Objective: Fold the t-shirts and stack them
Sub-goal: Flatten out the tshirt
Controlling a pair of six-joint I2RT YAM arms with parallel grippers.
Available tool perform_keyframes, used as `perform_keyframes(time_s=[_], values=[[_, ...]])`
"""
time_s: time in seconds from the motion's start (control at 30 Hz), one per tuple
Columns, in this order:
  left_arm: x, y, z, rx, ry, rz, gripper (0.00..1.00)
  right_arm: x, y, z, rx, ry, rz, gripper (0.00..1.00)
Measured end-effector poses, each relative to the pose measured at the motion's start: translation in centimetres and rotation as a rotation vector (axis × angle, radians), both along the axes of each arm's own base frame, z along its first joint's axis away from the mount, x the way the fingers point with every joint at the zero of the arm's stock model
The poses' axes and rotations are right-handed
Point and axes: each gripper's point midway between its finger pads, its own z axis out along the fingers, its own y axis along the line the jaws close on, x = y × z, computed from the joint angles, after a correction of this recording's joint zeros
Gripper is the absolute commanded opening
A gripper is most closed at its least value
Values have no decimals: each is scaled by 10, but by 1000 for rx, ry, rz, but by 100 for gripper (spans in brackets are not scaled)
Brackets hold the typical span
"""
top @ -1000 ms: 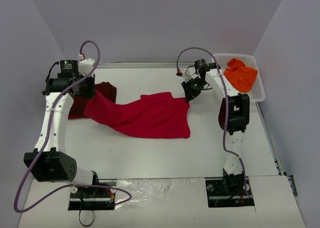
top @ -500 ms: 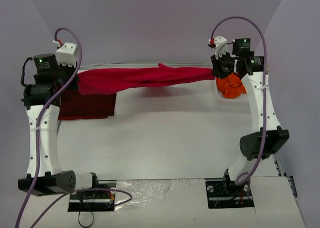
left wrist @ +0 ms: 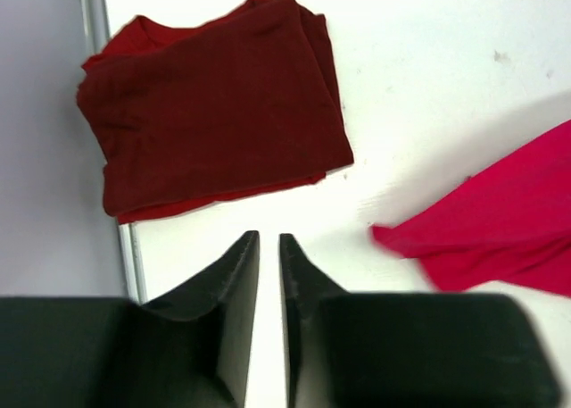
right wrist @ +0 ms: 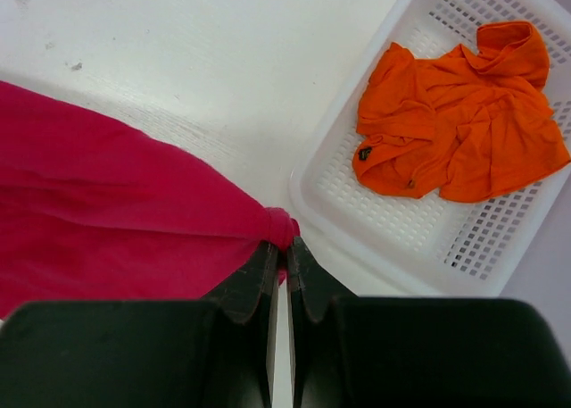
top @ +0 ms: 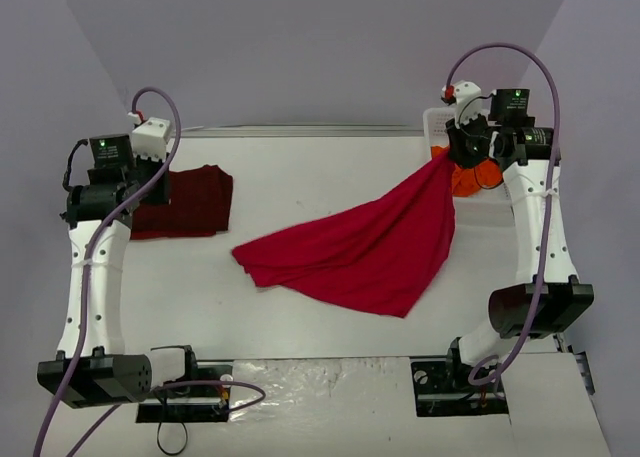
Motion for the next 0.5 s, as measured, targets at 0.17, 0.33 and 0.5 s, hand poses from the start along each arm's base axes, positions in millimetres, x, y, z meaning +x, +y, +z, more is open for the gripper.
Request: perform_keyframes(time_s=[0.17, 0.33, 0.5], values=[[0, -3, -22, -15, 51, -14, 2, 3, 1, -9, 1, 21, 4, 0], [8, -12, -42, -60, 96, -51, 21, 17, 2, -30, 7, 66, 8, 0], [21, -36, -76, -185, 191, -136, 32, 22, 4, -54, 18, 123, 17, 0]])
